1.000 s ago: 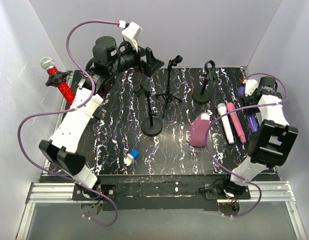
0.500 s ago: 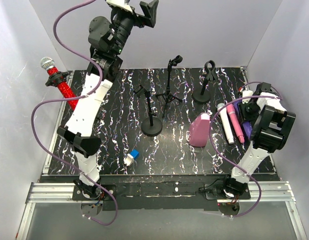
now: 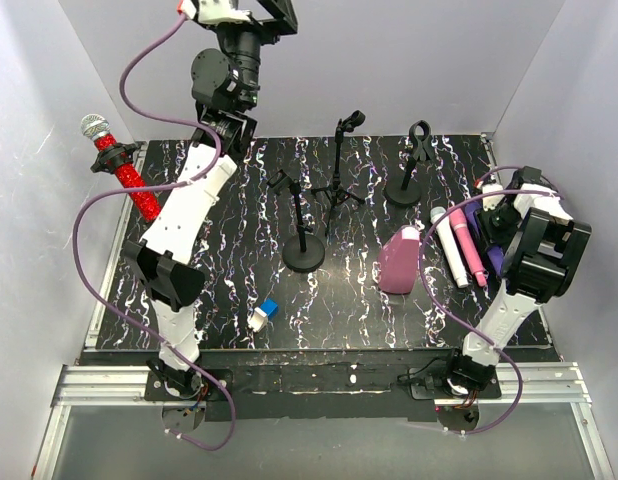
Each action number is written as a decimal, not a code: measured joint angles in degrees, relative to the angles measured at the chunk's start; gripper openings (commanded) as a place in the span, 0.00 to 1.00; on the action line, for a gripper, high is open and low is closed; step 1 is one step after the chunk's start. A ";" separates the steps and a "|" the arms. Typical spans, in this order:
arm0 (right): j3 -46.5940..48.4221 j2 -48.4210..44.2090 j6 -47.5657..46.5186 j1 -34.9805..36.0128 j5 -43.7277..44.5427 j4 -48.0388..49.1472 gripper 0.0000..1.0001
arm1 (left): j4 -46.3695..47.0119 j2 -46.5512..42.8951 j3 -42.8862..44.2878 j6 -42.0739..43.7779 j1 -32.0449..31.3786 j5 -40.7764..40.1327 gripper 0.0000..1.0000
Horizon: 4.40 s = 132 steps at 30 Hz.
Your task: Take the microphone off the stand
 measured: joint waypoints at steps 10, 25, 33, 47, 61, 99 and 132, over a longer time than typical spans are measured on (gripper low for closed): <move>1.90 1.29 -1.25 -1.53 0.94 -0.55 0.52 | -8.92 2.29 11.06 -21.70 8.90 -7.50 0.98; 2.47 1.79 -1.20 -2.60 1.16 -0.46 0.54 | -25.44 9.09 23.78 -53.57 12.44 -5.20 0.98; 2.51 1.79 -1.20 -2.69 1.16 -0.48 0.54 | -27.21 9.25 23.67 -56.41 12.70 -4.68 0.98; 2.80 -5.90 1.09 -2.95 0.35 -1.25 0.66 | -19.34 -8.85 -10.56 -32.50 13.75 4.76 0.98; 1.16 -33.03 17.42 -0.70 -19.37 -1.77 0.69 | -38.38 -36.09 -31.93 2.27 13.73 31.98 0.98; -5.57 -21.77 37.97 49.09 -34.42 19.74 0.71 | -86.05 -19.02 -12.57 20.13 10.54 36.52 0.98; -6.27 -19.98 38.25 52.26 -29.99 22.45 0.62 | -82.60 -15.69 -13.81 16.83 -0.81 38.25 0.42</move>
